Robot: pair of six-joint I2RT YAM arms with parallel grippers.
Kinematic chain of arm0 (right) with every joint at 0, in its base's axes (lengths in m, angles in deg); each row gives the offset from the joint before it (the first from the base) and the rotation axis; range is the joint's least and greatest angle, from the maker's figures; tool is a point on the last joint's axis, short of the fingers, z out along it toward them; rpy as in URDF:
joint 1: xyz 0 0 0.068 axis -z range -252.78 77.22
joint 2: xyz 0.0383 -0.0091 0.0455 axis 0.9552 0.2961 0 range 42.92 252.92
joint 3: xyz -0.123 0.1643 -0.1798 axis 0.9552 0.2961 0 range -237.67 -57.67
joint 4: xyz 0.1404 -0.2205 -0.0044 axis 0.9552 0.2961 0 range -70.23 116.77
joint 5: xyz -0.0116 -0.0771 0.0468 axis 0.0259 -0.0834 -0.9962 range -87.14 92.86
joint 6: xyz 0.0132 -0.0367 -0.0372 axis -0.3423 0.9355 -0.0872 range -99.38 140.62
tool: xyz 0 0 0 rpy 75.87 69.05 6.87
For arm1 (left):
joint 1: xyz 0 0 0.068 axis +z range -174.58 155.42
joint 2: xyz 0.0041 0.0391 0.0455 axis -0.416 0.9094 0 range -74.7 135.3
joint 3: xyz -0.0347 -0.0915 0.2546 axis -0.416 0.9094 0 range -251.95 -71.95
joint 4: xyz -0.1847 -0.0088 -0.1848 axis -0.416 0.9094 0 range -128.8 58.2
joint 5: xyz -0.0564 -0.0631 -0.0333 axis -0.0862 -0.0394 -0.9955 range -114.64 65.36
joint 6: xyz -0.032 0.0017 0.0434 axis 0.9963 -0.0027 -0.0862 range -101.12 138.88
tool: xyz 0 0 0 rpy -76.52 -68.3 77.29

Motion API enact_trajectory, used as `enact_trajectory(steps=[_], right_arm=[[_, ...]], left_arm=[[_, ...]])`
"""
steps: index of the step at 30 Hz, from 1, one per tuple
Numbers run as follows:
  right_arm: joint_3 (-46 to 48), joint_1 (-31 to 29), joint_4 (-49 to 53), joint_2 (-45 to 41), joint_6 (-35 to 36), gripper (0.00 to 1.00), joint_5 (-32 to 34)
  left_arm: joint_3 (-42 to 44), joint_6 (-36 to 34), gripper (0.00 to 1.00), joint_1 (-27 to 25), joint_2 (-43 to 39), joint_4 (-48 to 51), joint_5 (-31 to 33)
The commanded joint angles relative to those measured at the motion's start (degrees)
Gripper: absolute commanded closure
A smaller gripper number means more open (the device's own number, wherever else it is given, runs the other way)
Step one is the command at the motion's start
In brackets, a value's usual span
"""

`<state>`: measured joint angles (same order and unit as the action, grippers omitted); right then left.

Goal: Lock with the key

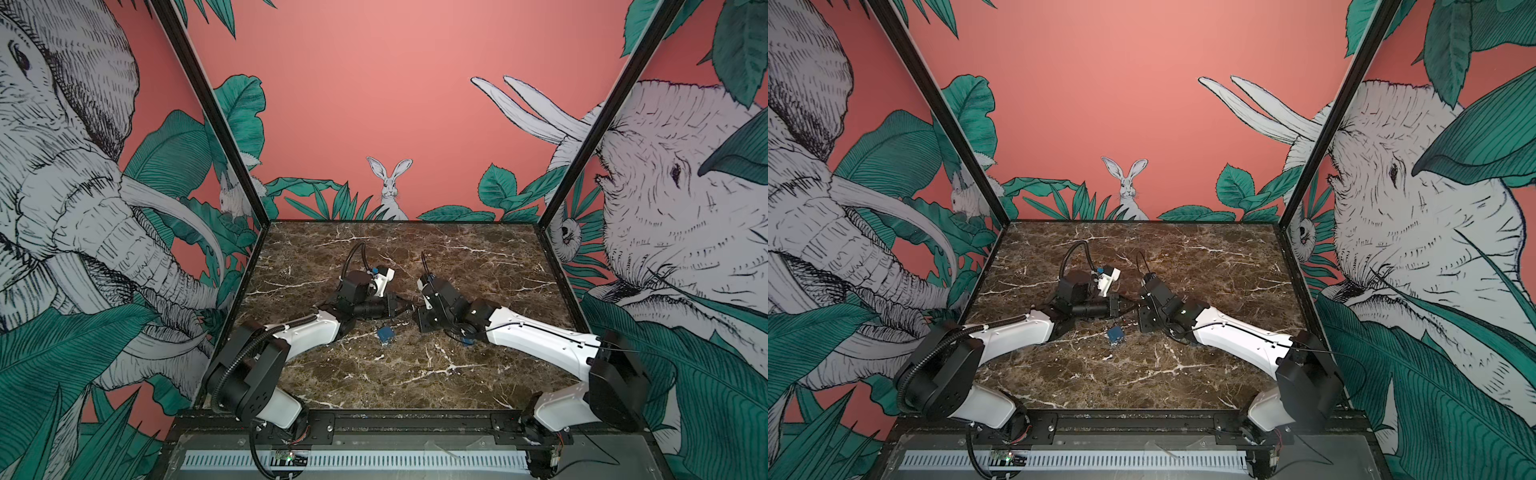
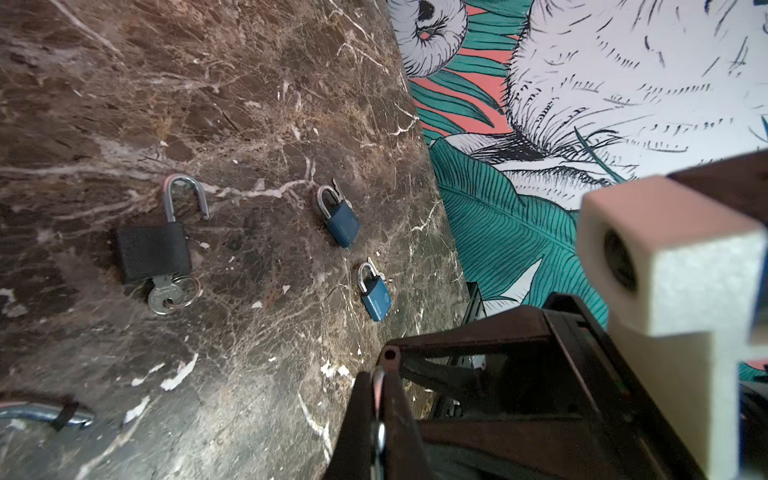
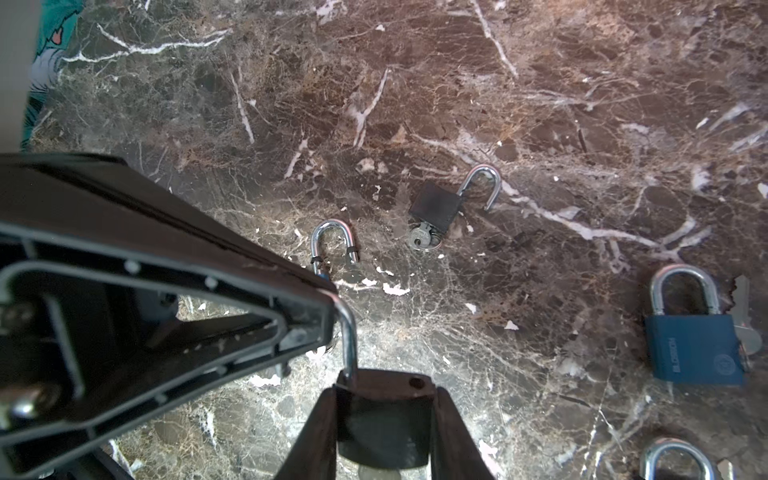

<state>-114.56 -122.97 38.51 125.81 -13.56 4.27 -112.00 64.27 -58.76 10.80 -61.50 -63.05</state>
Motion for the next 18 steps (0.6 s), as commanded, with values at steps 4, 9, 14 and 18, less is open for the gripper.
enact_trajectory(steps=[4, 9, 14, 18], right_arm=[[2.9, 1.3, -5.6, -5.0, -0.5, 0.40, -1.6], [9.4, 3.0, -11.9, -11.0, -1.1, 0.37, -2.7], [13.4, 3.0, -17.6, -12.9, 0.6, 0.41, -5.5], [13.6, 2.9, -19.2, -12.7, 2.0, 0.48, -5.8]], left_arm=[[0.6, 1.7, 1.00, -0.2, -1.6, -1.7, 2.6], [1.3, 5.1, 1.00, -0.3, -4.8, -2.5, 7.7], [1.3, 7.5, 1.00, -0.6, -7.0, -3.6, 9.7], [0.3, 8.5, 1.00, -0.9, -7.8, -3.3, 9.9]])
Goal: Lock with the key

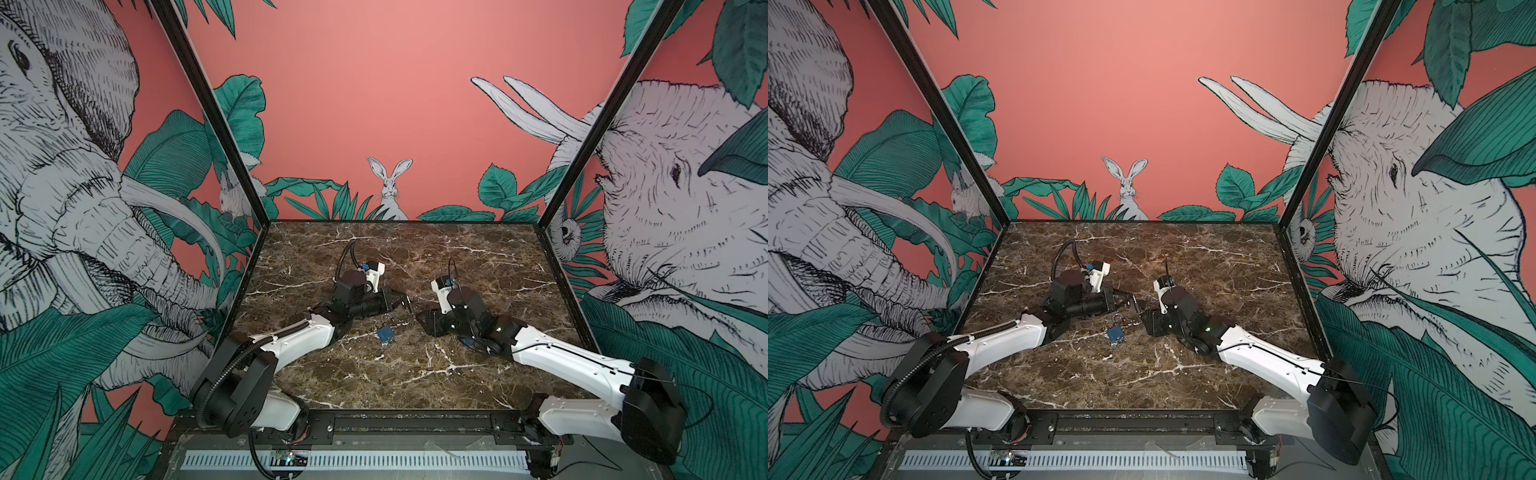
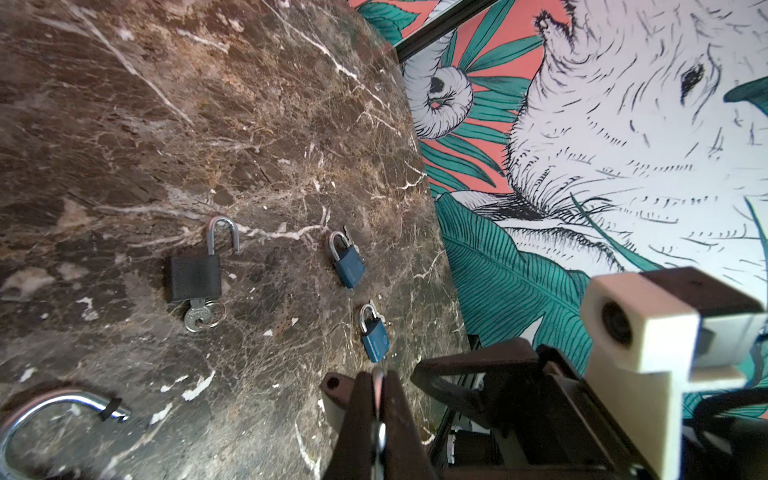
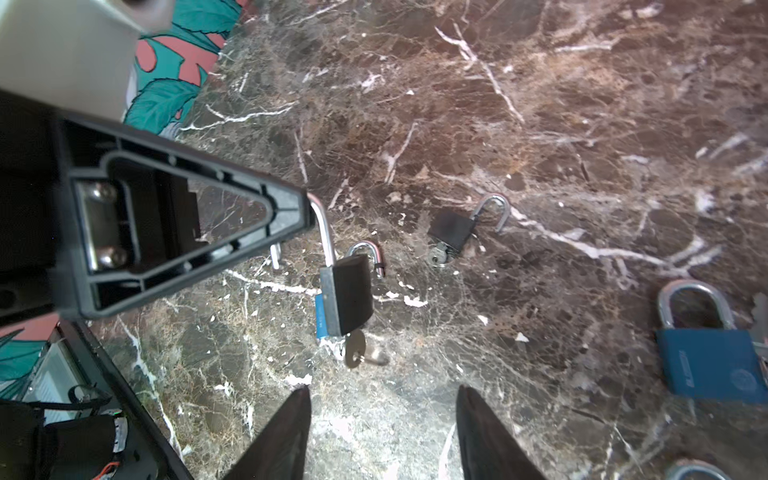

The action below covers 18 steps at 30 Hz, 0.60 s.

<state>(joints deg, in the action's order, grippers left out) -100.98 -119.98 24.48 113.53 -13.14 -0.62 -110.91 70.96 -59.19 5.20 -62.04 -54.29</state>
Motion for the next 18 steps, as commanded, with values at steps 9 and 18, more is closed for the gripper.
enact_trajectory(steps=[9, 18], right_arm=[[-3.5, -1.0, -5.7, 2.8, 5.7, 0.52, 1.7], [-5.0, -2.0, -4.9, 4.8, 7.4, 0.63, 8.7]], left_arm=[[-3.4, 2.3, 1.00, -1.7, -3.8, -0.6, 2.6], [-4.5, 2.7, 1.00, -2.0, -4.0, 0.1, 2.3]])
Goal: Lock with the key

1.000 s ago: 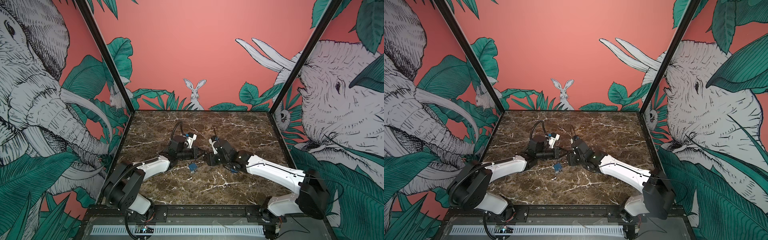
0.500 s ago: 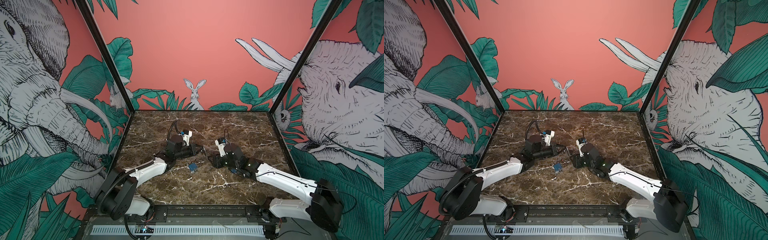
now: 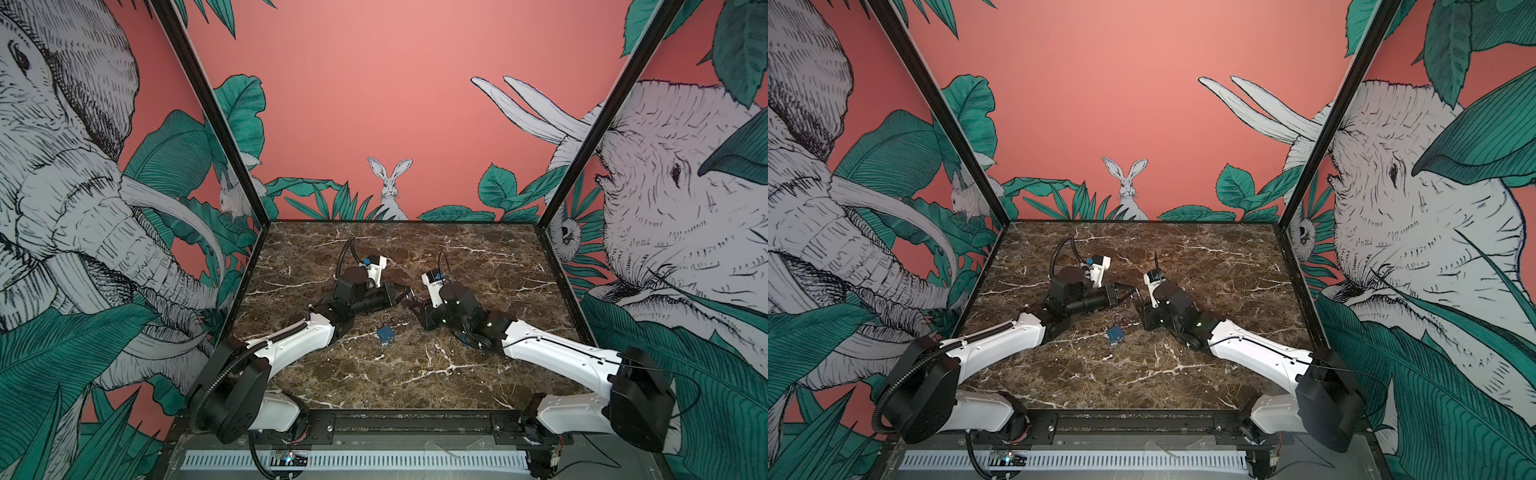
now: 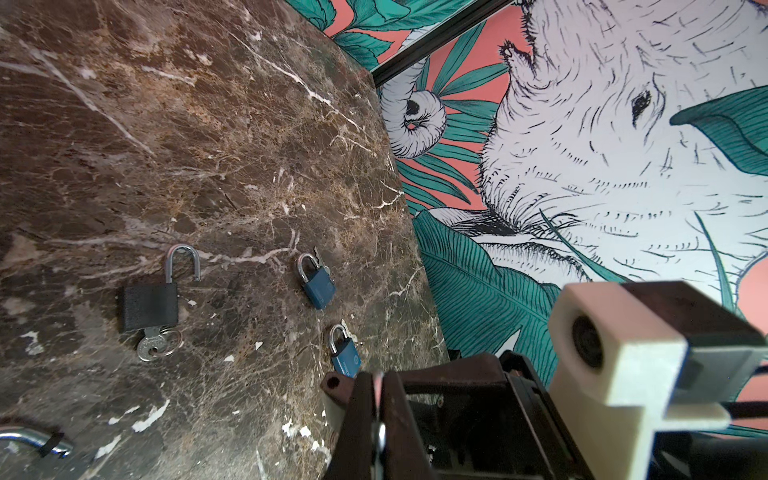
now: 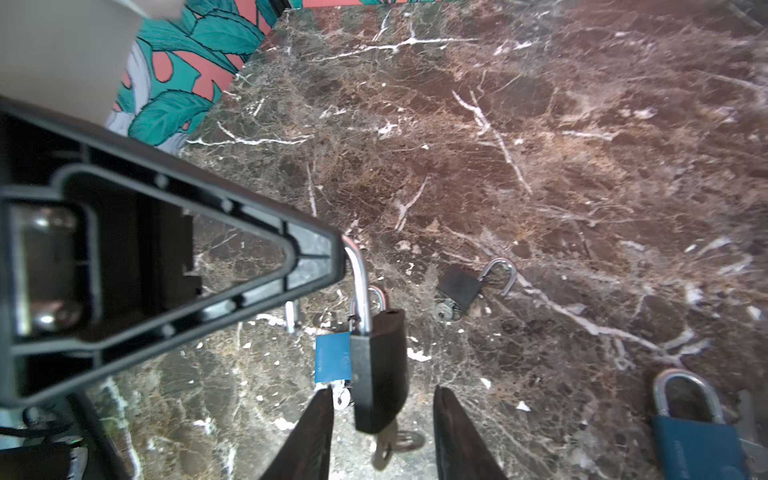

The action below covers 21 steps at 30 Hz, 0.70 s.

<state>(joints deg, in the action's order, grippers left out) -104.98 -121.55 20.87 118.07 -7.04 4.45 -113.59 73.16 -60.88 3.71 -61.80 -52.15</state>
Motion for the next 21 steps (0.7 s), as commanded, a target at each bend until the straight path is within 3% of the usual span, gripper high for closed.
enact_trajectory(steps=[1, 21], right_arm=[[-1.2, -0.4, -1.2, 0.3, 1.3, 0.65, 4.3], [-2.7, -0.6, -3.4, 2.6, 1.5, 0.70, 6.6]], left_arm=[[-1.9, 0.5, 1.00, -0.4, -2.6, -0.1, 0.1], [-2.3, 0.7, 1.00, -0.7, -2.6, -0.2, 0.0]])
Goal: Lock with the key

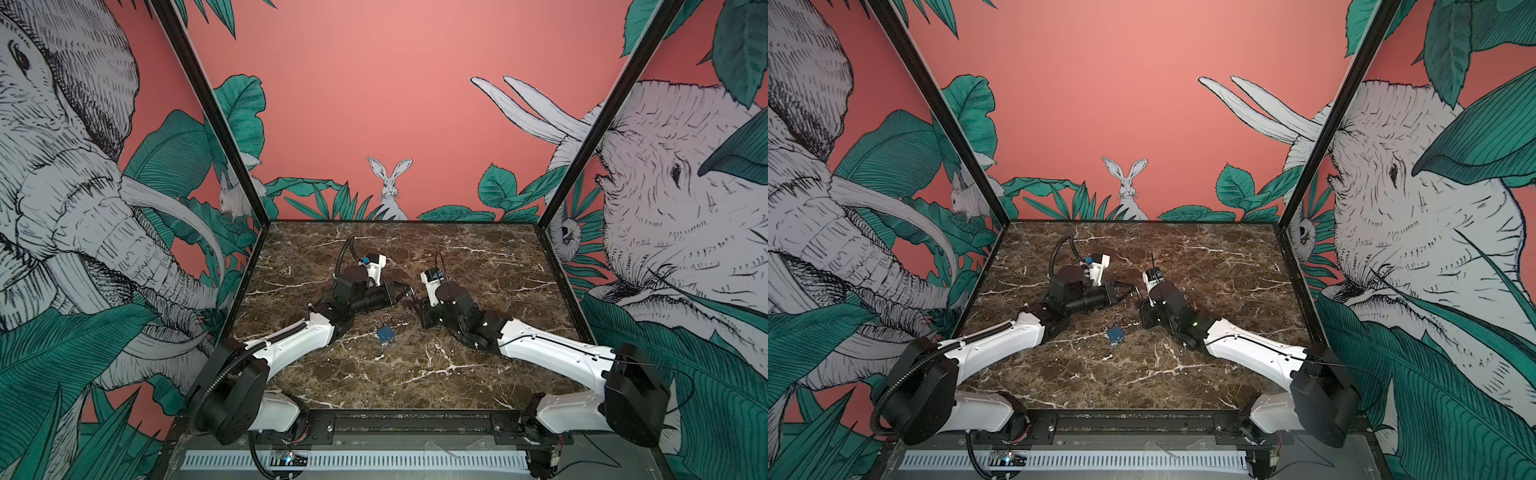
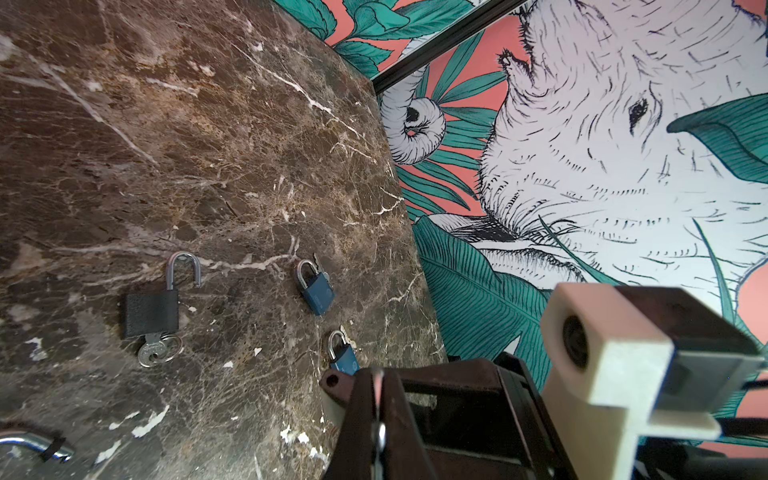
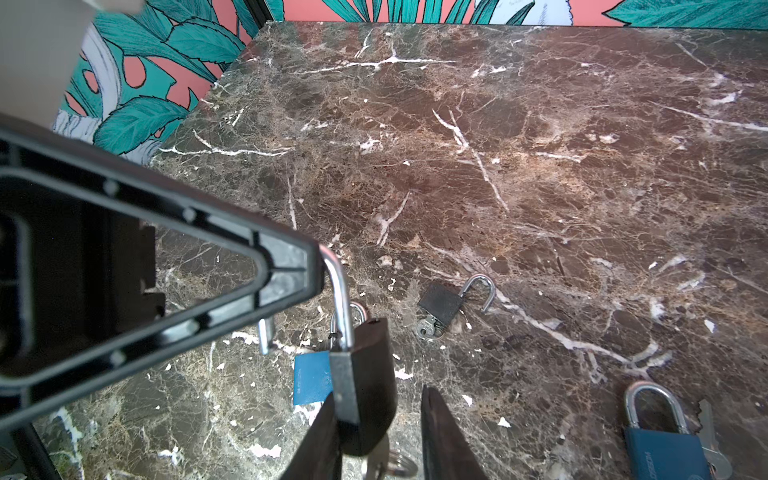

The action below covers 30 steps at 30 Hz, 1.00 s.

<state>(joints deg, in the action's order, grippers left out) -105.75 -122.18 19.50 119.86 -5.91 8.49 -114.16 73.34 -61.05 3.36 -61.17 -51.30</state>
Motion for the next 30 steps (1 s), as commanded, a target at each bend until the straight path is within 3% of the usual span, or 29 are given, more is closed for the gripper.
enact_trajectory(steps=[1, 9, 18, 21, 28, 30], right_arm=[[-2.1, 0.1, -2.0, 1.0, 0.3, 0.70, 2.5], [-2.5, 0.0, -2.4, 1.5, 0.4, 0.69, 2.0], [-1.9, 0.0, -2.7, 1.2, 0.4, 0.98, 2.3], [-1.2, 0.3, -2.5, 0.0, 0.4, 1.00, 1.6], [-1.7, 3.2, 0.6, -2.7, -1.0, 1.00, -11.7], [-2.4, 4.9, 2.7, -3.2, -1.6, 1.00, -17.0]], left_arm=[[-1.8, 0.6, 1.00, -0.5, -2.3, -0.8, -0.9], [-1.6, 0.4, 1.00, -0.5, -2.0, -0.8, -0.8], [-1.4, 0.2, 1.00, -0.5, -2.5, -0.8, -1.0], [-1.2, -0.5, 1.00, -0.5, -3.2, 0.3, -0.9], [-1.8, -5.3, 1.00, -0.4, -5.1, 6.4, 0.3], [-2.1, -6.7, 0.88, -0.2, -5.8, 8.4, 0.9]])
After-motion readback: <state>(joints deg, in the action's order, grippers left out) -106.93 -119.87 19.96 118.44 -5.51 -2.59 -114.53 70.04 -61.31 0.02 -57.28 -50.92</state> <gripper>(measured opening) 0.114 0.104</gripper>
